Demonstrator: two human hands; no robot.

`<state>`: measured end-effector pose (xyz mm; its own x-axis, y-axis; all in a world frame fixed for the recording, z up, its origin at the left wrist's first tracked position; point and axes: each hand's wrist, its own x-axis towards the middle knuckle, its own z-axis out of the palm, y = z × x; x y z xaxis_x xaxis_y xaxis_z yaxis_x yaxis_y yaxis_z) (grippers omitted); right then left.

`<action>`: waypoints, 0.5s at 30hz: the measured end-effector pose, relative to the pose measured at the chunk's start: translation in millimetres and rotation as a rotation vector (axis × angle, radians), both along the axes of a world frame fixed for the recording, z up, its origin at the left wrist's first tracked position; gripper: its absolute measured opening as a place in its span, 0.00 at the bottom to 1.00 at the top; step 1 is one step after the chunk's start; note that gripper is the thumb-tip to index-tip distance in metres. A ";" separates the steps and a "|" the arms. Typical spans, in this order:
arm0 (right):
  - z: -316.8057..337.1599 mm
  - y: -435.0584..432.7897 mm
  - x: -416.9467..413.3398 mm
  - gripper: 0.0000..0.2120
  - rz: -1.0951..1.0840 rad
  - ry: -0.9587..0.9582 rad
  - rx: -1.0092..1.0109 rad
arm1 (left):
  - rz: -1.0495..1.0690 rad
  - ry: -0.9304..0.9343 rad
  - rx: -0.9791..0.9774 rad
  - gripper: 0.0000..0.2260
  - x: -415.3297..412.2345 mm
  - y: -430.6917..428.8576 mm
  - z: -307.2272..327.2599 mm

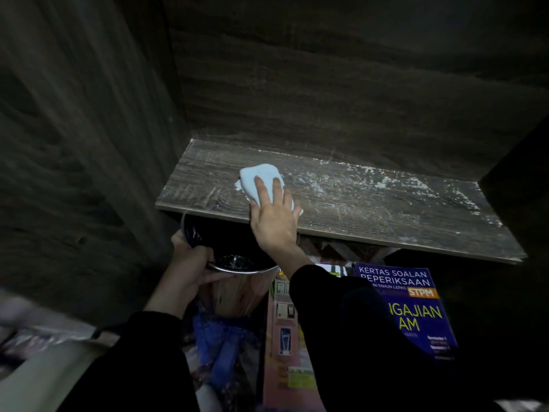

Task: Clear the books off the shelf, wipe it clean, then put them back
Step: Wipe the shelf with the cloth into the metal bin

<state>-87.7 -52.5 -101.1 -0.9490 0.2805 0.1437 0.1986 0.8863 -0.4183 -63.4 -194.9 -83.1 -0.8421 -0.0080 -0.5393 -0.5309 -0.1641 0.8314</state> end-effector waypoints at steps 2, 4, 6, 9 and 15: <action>1.2 0.3 3.2 0.24 0.097 0.010 0.057 | 0.000 0.001 -0.001 0.22 0.6 -0.7 1.1; 2.9 2.4 7.4 0.24 0.209 0.017 0.111 | -0.005 0.003 -0.005 0.22 1.0 -1.8 1.6; 5.0 5.8 10.9 0.25 0.320 0.010 0.143 | -0.008 0.008 -0.004 0.22 1.6 -1.8 2.7; 8.3 11.3 15.5 0.25 0.446 -0.001 0.201 | -0.007 0.015 0.000 0.22 2.4 -0.7 5.1; 6.5 21.3 23.7 0.23 0.676 0.099 0.275 | -0.014 0.030 -0.003 0.22 3.1 -1.7 4.9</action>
